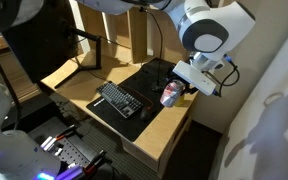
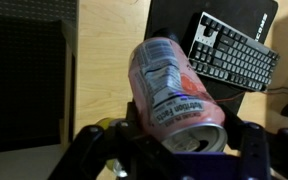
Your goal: Move the pink can backward
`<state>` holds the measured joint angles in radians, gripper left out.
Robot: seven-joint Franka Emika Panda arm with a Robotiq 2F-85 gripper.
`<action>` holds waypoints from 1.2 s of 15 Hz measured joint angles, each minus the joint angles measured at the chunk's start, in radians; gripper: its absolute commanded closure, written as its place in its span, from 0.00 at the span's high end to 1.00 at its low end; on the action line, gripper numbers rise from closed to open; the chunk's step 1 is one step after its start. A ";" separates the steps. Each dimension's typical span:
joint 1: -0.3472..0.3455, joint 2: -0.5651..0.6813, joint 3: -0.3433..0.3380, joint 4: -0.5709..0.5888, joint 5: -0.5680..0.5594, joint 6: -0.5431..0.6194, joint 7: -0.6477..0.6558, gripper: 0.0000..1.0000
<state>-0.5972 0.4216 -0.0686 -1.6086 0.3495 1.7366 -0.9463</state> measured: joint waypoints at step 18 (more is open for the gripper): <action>0.068 0.002 0.001 -0.378 0.460 0.697 -0.370 0.53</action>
<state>-0.5292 0.4234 -0.0677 -1.9862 0.8100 2.4337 -1.3166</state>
